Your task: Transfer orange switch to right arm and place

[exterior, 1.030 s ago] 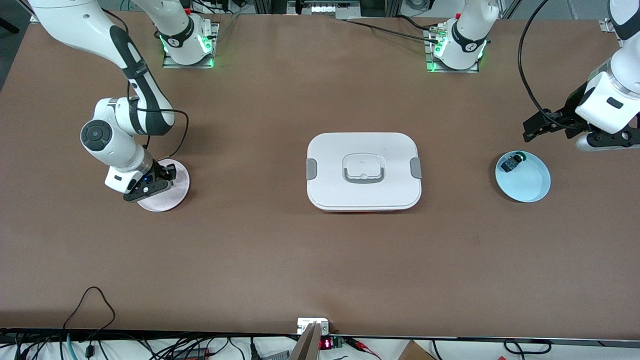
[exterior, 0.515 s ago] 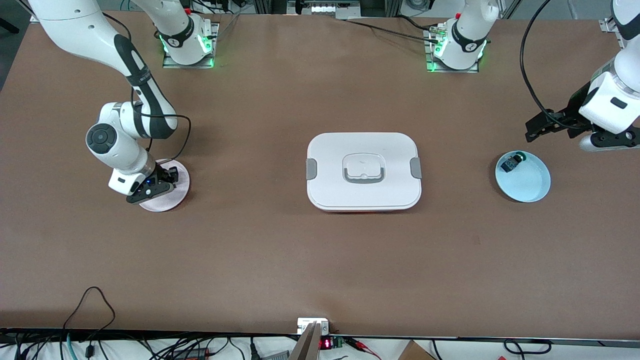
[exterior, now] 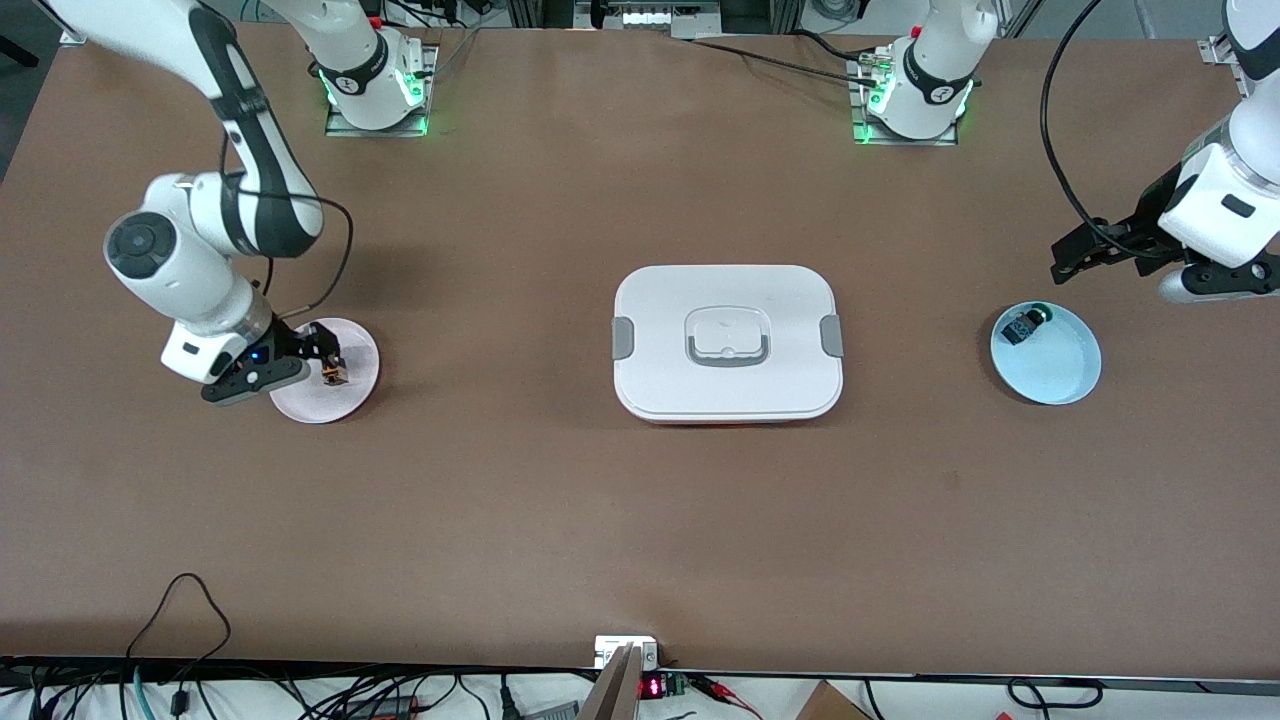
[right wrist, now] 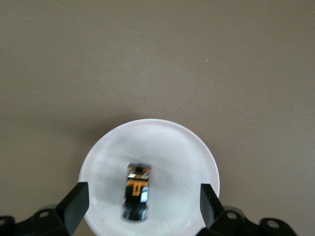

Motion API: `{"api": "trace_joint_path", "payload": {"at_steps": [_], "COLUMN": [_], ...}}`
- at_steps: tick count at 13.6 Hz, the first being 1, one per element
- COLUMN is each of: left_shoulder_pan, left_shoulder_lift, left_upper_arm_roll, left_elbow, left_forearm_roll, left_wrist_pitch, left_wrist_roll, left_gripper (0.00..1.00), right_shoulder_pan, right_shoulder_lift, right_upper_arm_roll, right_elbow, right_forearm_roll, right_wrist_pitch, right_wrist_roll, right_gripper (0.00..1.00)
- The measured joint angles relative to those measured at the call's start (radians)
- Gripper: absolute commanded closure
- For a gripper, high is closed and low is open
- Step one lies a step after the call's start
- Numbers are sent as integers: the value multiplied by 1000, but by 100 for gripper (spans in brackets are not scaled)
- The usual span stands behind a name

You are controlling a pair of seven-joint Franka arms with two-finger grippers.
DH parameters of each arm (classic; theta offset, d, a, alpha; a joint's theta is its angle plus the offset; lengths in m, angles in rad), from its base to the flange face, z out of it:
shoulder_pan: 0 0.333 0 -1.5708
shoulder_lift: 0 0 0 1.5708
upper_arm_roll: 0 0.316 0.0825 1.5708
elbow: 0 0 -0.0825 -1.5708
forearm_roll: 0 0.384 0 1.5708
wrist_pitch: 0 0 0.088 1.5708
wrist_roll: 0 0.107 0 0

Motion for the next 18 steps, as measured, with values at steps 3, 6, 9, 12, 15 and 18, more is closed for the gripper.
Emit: {"api": "trace_joint_path", "payload": {"at_steps": [3,6,9,12,15,18], "left_shoulder_pan": [0,-1,-1,-1,-1,-1], "left_shoulder_lift": [0,0,0,0,0,0], "left_upper_arm_roll": [-3,-5,-6,-8,-8,-8], "left_elbow": [0,1,1,1,1,1], "left_forearm_roll": [0,0,0,0,0,0], "left_wrist_pitch": [0,0,-1,-1,-1,-1], "left_wrist_roll": [0,0,0,0,0,0], "left_gripper": [0,0,0,0,0,0], "right_shoulder_pan": [62,80,90,189,215,218], "right_shoulder_lift": [-144,-231,-247,-247,-246,-239], "right_upper_arm_roll": [-11,-15,-37,-150,-172,-157], "right_elbow": [71,218,389,477,490,490], "right_forearm_roll": [32,34,35,36,36,36], "right_wrist_pitch": [-281,-578,-788,-883,-893,-912], "right_wrist_roll": [45,81,81,79,74,52], "right_gripper": [0,0,0,0,0,0]}}
